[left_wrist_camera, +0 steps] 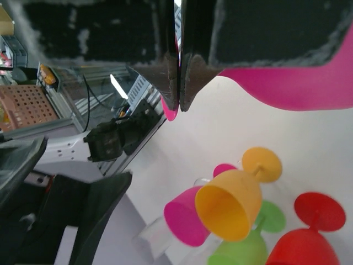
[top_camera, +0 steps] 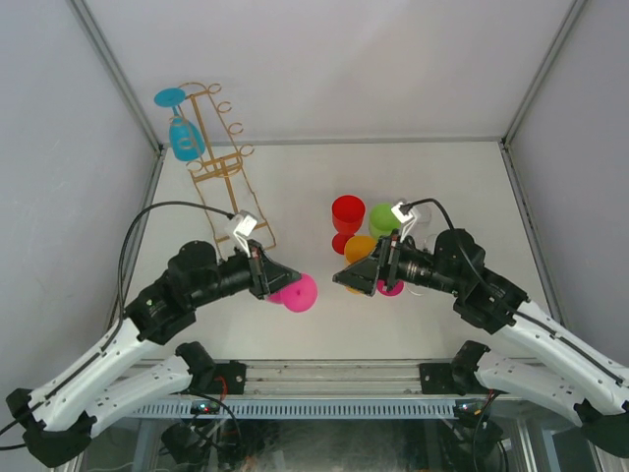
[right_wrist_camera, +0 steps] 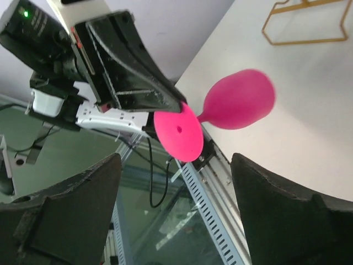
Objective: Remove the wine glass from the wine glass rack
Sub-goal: Place the wine glass at the center of the board.
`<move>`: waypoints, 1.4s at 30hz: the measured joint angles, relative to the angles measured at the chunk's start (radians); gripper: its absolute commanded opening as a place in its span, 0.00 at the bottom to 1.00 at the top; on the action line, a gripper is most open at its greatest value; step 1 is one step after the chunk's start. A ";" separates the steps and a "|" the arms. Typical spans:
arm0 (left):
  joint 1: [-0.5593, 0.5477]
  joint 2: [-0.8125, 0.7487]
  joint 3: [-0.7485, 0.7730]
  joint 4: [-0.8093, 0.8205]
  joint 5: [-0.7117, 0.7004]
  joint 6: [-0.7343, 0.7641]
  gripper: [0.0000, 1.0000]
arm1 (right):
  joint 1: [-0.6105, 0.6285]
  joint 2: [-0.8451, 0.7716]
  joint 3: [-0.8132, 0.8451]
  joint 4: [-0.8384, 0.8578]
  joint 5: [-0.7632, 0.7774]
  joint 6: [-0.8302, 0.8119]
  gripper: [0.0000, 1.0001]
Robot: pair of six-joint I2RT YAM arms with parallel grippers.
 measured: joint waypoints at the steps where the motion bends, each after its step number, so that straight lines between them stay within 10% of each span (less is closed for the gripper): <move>1: -0.009 0.007 0.000 0.022 -0.011 -0.006 0.00 | 0.007 0.006 0.000 0.004 -0.011 0.000 0.78; 42: -0.053 -0.042 -0.043 0.344 -0.005 -0.087 0.00 | 0.064 0.159 0.000 0.278 -0.166 0.132 0.18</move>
